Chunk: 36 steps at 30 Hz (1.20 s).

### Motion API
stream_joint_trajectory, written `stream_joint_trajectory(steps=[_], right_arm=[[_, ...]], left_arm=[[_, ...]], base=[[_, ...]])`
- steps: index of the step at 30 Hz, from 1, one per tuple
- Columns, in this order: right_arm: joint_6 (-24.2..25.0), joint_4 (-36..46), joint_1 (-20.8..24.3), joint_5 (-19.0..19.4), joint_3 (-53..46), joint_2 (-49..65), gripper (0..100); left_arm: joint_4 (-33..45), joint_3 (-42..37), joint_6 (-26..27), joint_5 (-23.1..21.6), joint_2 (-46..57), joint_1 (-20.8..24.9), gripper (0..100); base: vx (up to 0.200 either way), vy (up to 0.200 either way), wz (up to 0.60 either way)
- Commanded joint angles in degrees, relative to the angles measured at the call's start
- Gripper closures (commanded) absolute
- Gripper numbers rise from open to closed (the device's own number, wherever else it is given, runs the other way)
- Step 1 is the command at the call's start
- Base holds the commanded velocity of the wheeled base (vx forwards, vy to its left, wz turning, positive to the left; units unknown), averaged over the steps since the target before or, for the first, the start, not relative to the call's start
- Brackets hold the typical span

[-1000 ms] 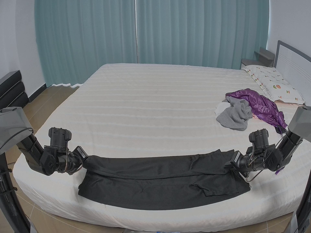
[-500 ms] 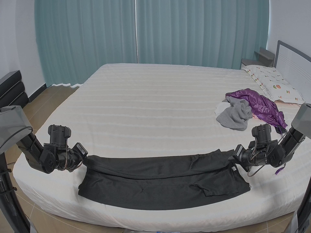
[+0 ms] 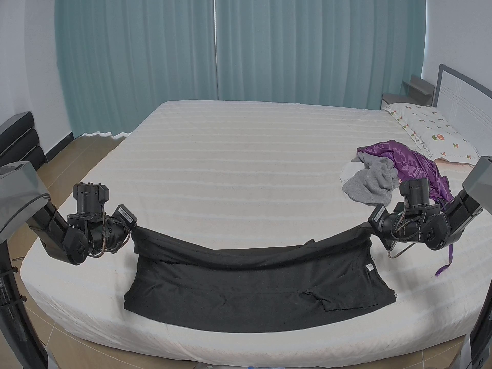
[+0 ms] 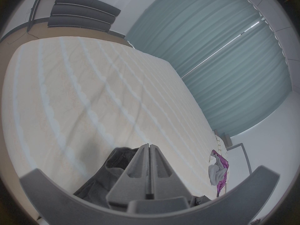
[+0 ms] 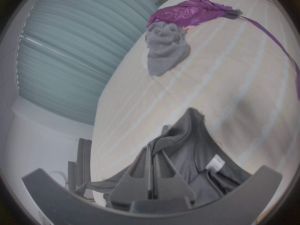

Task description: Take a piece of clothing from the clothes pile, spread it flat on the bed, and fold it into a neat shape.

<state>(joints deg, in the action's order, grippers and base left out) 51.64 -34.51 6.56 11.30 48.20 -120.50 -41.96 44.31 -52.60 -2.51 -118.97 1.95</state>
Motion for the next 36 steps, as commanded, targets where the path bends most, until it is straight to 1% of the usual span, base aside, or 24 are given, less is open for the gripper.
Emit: stream_joint_trajectory(steps=[1, 6, 16, 27, 33, 36], right_arm=[[0.30, -0.29, -0.14, -0.14, 4.09, -2.10, 100], [0.39, 0.06, -0.41, -0.49, 8.05, -3.95, 100], [0.39, 0.32, -0.85, -1.11, 14.99, -8.17, 100], [0.30, 0.32, -1.64, -1.19, 17.19, -9.22, 100], [0.13, -0.21, -1.72, -1.11, 17.28, -9.22, 100], [0.30, -0.29, -2.16, -1.02, 18.86, -10.01, 100]], left_arm=[[-0.32, 3.32, -0.22, 0.14, -2.67, -0.37, 100], [-0.32, 6.58, -0.40, 0.05, -4.69, -1.77, 100], [-0.40, 11.67, -2.15, -0.13, -7.59, -1.95, 100], [-0.40, 13.78, -2.42, -0.39, -7.86, -2.30, 100], [0.39, 13.96, -1.98, -1.53, -7.68, -2.30, 100], [0.39, 15.63, -2.33, -1.97, -8.47, -2.65, 100]], base=[[0.000, 0.000, 0.00], [0.000, 0.000, 0.00], [0.000, 0.000, 0.00], [0.000, 0.000, 0.00], [0.000, 0.000, 0.00], [0.000, 0.000, 0.00]])
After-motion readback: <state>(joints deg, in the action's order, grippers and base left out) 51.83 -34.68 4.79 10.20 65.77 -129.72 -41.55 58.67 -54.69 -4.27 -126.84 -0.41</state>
